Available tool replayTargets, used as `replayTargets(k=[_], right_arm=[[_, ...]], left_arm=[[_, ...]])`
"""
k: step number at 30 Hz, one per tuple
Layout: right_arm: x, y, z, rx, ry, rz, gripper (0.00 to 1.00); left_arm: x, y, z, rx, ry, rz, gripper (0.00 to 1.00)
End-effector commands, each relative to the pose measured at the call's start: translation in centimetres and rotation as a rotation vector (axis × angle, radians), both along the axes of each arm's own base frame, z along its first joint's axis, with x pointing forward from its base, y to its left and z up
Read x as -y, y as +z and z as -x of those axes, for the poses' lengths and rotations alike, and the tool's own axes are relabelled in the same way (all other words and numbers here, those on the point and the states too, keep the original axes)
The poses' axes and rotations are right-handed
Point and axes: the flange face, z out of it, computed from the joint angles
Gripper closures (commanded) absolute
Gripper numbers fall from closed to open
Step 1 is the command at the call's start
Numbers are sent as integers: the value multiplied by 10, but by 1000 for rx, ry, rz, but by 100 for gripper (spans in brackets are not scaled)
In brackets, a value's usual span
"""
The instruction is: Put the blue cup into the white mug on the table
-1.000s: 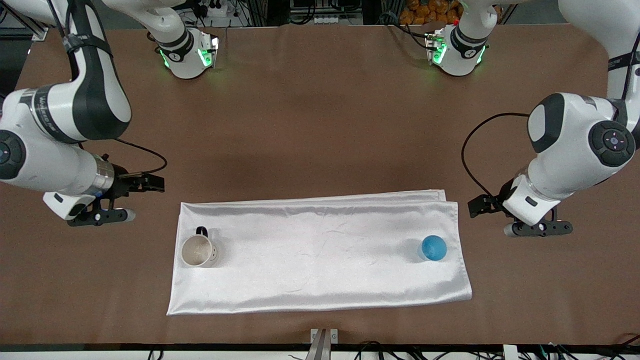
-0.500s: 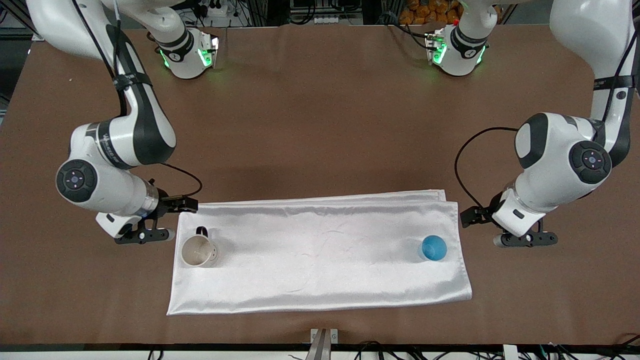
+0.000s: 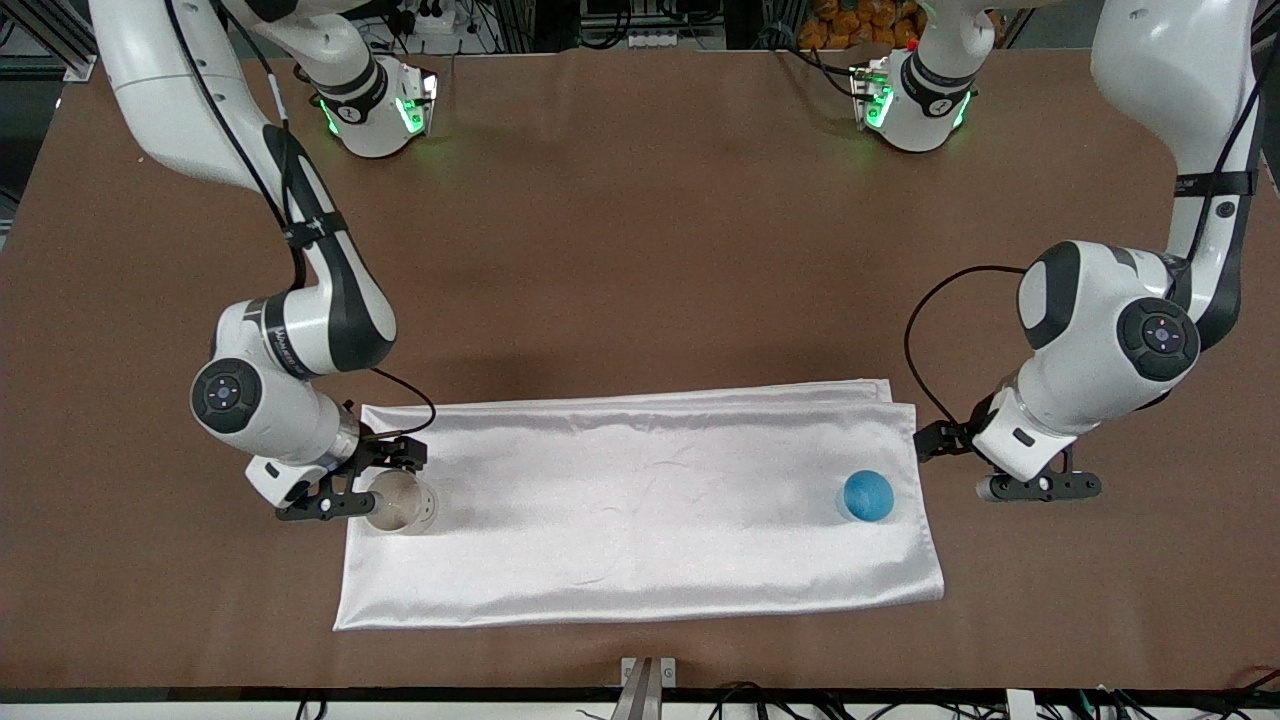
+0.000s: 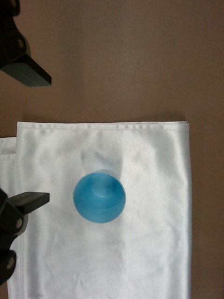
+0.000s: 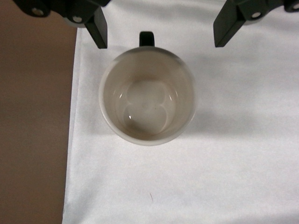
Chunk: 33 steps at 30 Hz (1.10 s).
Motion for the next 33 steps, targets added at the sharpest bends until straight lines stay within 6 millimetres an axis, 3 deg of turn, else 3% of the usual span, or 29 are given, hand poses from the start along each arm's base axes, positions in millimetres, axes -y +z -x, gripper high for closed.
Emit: replayTargets(k=[1, 10, 27, 28, 29, 30, 32, 33], right_arm=[[2, -18, -5, 13, -19, -5, 0], [11, -36, -5, 1, -28, 4, 0], [11, -69, -9, 55, -33, -4, 0], [12, -68, -10, 61, -34, -4, 3], [12, -68, -11, 64, -34, -5, 13], [11, -68, -10, 64, -33, -6, 27], [11, -69, -10, 66, -36, -7, 67], [11, -69, -10, 67, -35, -7, 80]], left_arm=[[13, -12, -6, 33, 11, -11, 0], [41, -40, -7, 60, 7, -46, 0], [41, -80, -20, 85, 13, -29, 0], [41, -81, -22, 89, 13, -27, 0], [41, -82, -24, 92, 13, -26, 0], [41, -86, -25, 90, 16, -23, 0], [41, -89, -29, 92, 17, -20, 2], [40, -92, -30, 91, 21, -20, 3]])
